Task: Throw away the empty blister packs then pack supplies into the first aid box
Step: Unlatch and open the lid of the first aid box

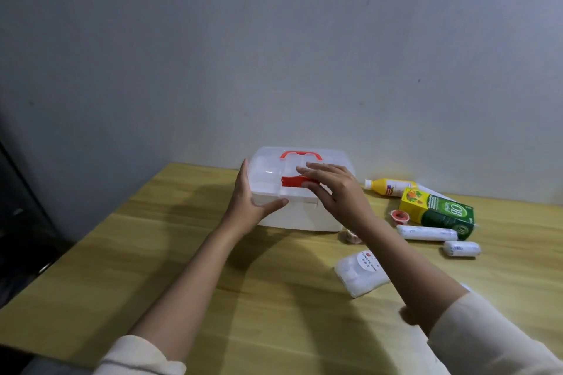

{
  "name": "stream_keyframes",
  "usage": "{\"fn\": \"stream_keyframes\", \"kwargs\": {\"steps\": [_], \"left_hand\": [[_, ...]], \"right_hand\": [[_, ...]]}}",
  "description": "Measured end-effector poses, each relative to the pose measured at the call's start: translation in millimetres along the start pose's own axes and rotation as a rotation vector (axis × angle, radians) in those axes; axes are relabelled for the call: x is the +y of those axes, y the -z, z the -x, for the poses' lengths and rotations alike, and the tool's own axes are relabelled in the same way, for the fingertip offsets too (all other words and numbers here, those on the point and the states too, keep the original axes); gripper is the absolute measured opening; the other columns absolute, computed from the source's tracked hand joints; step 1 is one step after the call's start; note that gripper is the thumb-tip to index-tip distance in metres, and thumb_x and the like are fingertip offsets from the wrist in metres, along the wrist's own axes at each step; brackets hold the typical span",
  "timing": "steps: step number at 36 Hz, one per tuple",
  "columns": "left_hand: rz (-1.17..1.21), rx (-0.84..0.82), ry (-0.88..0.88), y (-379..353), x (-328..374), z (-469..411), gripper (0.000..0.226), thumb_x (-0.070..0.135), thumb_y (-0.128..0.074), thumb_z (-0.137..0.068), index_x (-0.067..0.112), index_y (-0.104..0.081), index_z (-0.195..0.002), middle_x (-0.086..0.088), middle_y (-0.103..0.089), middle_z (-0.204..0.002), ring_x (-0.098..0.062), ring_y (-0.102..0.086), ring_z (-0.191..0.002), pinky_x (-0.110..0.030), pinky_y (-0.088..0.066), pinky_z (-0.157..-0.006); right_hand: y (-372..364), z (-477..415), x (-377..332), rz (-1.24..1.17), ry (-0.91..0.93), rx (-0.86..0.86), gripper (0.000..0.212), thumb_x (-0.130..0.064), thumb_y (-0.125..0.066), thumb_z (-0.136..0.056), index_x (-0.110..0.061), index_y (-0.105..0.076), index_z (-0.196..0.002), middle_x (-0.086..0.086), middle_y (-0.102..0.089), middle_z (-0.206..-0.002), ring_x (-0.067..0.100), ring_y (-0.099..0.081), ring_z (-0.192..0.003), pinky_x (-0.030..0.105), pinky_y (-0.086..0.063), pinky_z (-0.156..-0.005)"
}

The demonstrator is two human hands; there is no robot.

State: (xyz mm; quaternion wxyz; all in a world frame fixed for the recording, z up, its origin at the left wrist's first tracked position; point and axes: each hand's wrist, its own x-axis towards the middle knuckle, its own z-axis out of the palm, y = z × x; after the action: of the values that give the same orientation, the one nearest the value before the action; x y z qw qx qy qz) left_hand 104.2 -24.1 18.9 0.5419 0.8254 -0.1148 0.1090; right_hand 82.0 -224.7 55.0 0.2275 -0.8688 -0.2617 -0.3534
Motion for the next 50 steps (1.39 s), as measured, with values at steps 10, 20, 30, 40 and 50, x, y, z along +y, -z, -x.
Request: {"fn": "stream_keyframes", "kwargs": {"steps": [10,20,30,40,50], "left_hand": [[-0.118,-0.027,0.035,-1,2,-3,0.112,0.060,-0.080,-0.062,0.027,-0.023,-0.153,0.001,-0.032,-0.157,-0.019,-0.034,-0.142,-0.041,-0.037,-0.113],[-0.113,-0.018,0.090,0,5,4,0.106,0.052,-0.079,-0.070,0.020,-0.023,-0.155,0.003,-0.026,-0.161,-0.018,-0.025,-0.148,-0.037,-0.031,-0.117],[-0.108,0.007,0.072,0,1,2,0.100,0.043,-0.081,-0.074,0.017,-0.027,-0.154,0.004,-0.026,-0.159,-0.015,-0.029,-0.144,-0.036,-0.032,-0.116],[-0.060,0.035,0.054,-2,-5,0,0.102,0.035,-0.085,-0.071,0.021,-0.026,-0.154,0.005,-0.026,-0.158,-0.013,-0.028,-0.145,-0.027,-0.029,-0.112],[-0.044,0.056,0.050,-4,1,7,0.105,0.029,-0.087,-0.070,0.020,-0.025,-0.154,0.007,-0.028,-0.155,-0.008,-0.027,-0.142,-0.025,-0.027,-0.113]], "right_hand": [[27,-45,-3,-0.061,-0.119,0.002,0.028,-0.030,-0.050,-0.090,-0.011,-0.066,-0.103,0.007,-0.072,-0.091,0.026,-0.063,-0.084,0.027,-0.038,-0.079],[16,-75,16,0.232,-0.318,0.202,0.040,-0.054,-0.042,-0.089,-0.021,-0.060,-0.100,-0.001,-0.068,-0.103,0.023,-0.054,-0.111,0.039,-0.027,-0.103],[4,-105,32,0.090,-0.521,0.514,0.041,-0.051,-0.051,-0.086,-0.011,-0.053,-0.078,0.007,-0.056,-0.092,0.027,-0.049,-0.093,0.028,-0.016,-0.070],[-5,-91,61,-0.353,-0.437,0.561,0.028,-0.009,-0.044,-0.095,-0.003,-0.064,-0.114,0.014,-0.061,-0.122,0.015,-0.054,-0.113,0.002,-0.036,-0.093],[-12,-65,94,-0.672,-0.829,0.545,0.030,-0.005,-0.057,-0.087,-0.006,-0.063,-0.117,0.012,-0.069,-0.108,0.018,-0.065,-0.099,0.038,-0.049,-0.097]]}}
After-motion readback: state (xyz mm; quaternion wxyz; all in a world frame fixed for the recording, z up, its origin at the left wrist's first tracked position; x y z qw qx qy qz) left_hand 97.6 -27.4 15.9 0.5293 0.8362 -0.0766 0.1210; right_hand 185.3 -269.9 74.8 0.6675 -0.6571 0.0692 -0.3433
